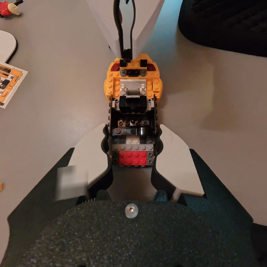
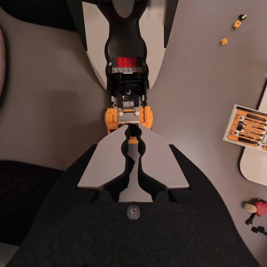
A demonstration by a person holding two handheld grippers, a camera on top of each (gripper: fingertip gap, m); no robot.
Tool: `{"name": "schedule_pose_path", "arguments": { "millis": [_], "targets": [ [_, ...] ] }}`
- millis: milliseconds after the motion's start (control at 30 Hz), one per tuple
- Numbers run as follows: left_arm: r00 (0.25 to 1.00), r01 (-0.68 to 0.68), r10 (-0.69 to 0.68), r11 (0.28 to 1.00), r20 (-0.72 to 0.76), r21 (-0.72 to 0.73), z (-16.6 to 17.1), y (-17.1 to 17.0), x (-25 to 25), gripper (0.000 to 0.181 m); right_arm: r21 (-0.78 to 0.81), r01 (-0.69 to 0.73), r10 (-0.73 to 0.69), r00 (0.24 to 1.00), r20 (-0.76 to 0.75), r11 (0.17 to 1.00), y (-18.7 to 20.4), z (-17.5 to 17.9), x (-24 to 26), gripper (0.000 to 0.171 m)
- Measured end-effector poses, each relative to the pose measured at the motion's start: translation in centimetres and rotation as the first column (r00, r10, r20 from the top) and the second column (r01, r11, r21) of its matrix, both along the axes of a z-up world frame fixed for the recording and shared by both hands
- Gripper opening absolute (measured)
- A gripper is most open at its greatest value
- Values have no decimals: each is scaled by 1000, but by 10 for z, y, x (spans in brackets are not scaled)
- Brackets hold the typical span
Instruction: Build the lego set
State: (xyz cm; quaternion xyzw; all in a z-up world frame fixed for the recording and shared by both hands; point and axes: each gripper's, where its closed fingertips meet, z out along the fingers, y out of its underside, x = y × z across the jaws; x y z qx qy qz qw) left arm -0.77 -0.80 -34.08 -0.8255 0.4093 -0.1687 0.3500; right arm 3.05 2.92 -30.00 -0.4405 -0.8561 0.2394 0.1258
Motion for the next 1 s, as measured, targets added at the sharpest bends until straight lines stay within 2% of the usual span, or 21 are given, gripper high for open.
{"name": "schedule_pose_path", "arguments": {
  "millis": [1000],
  "targets": [
    [1000, -8, 8, 1000, -4, -5, -1, 1, -1, 63, 10, -11, 11, 997, 73, 1000, -8, -13, 0, 7]
  ]
}}
